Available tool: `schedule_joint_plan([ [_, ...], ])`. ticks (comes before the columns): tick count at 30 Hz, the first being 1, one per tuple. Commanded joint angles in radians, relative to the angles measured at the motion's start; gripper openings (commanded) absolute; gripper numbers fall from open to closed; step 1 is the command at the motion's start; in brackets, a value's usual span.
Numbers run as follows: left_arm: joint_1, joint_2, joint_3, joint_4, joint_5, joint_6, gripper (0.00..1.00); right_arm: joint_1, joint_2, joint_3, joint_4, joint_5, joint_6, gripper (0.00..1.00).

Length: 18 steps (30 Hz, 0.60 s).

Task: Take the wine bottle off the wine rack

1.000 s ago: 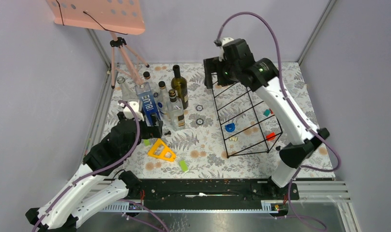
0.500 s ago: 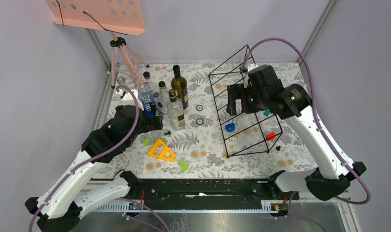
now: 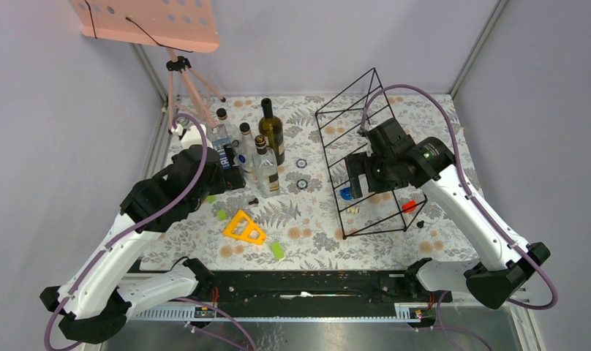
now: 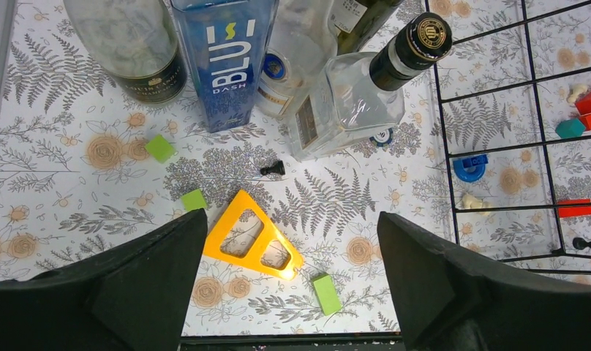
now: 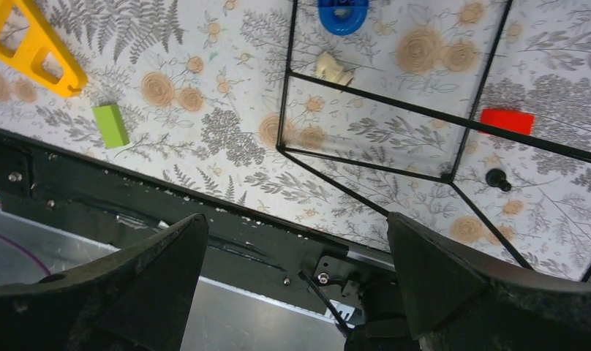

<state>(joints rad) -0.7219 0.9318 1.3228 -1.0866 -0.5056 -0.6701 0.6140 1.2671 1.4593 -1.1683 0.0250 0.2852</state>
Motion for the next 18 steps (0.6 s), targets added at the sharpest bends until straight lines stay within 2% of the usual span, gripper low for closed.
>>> schedule_joint_plan([
  [1,-0.004,-0.025,0.021,0.051,-0.025,0.034,0.94,-0.003,0.003,0.081,-0.028,0.096,0.013,1.00],
  [9,-0.003,-0.036,0.025,0.091,-0.036,0.093,0.98,-0.004,-0.071,-0.008,0.134,-0.052,0.030,1.00],
  [18,-0.003,-0.022,0.068,0.093,-0.052,0.141,0.99,-0.004,-0.029,0.081,0.082,0.021,0.019,0.99],
])
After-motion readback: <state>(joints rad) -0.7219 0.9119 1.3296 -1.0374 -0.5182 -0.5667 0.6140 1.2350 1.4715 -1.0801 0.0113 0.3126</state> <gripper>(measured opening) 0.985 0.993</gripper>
